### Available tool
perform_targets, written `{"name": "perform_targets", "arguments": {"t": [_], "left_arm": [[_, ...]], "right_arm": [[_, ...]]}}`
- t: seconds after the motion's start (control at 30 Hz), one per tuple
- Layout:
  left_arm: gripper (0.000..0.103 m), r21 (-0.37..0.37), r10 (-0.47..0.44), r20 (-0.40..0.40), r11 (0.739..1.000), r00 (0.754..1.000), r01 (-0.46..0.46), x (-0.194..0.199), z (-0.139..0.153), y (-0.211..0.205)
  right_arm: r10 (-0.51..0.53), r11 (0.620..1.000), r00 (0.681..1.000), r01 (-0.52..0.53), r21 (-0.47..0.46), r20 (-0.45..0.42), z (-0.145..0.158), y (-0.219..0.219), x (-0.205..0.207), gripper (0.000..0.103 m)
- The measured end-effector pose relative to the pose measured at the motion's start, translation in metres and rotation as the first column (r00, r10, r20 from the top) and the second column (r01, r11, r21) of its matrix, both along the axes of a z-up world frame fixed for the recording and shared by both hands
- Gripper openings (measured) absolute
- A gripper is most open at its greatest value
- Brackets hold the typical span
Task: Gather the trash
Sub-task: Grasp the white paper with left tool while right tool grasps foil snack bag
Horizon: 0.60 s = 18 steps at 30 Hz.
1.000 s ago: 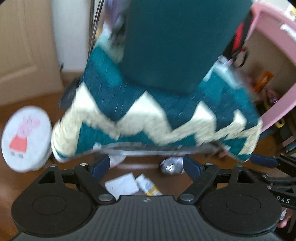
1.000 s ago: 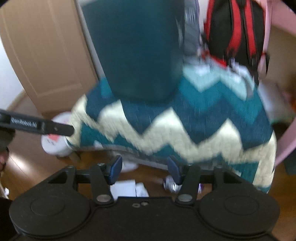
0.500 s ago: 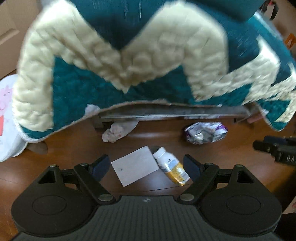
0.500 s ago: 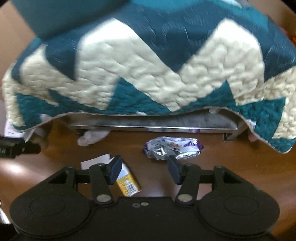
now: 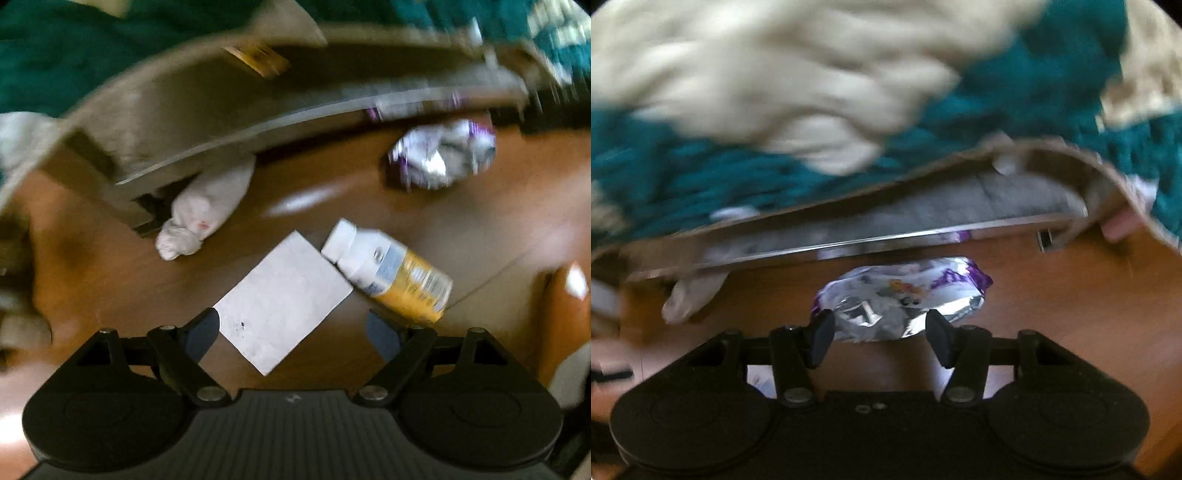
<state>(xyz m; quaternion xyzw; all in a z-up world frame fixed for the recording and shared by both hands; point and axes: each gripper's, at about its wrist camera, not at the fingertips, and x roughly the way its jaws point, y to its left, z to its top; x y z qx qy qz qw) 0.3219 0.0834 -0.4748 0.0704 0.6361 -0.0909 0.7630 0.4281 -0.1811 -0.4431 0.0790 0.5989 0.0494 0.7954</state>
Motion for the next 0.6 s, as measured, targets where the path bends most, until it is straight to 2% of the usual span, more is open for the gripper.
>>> {"name": "perform_targets", "arguments": {"t": [0.07,0.2,0.37,0.43,0.5,0.6], "left_arm": [[0.086,0.018,-0.055,-0.007,0.998,0.998,0.055,-0.005,-0.017,-0.005],[0.086,0.035,-0.120,-0.025,0.992,0.992,0.121,-0.012,-0.046,-0.010],[0.086,0.061,-0.171,-0.031,0.983,0.985,0.173,-0.016,-0.072,-0.014],[0.086,0.064,-0.187,-0.029,0.980,0.982,0.189,-0.017,-0.079,-0.015],[0.086,0.063,-0.198,-0.032,0.978,0.980,0.200,-0.016,-0.086,-0.016],[0.086,0.070,-0.222,-0.034,0.972,0.974,0.224,-0.015,-0.095,-0.020]], "right_arm": [[-0.097,0.995,0.995,0.098,0.018,-0.025,-0.012,-0.013,0.005,0.055],[-0.295,0.949,0.951,0.302,0.087,-0.091,-0.036,-0.039,0.010,0.055],[-0.486,0.849,0.859,0.508,0.145,-0.162,-0.065,-0.056,0.007,0.055],[-0.534,0.809,0.824,0.563,0.169,-0.189,-0.075,-0.060,0.007,0.054],[-0.560,0.782,0.803,0.593,0.190,-0.203,-0.081,-0.061,0.008,0.055],[-0.556,0.781,0.803,0.593,0.196,-0.214,-0.090,-0.057,0.015,0.055]]}}
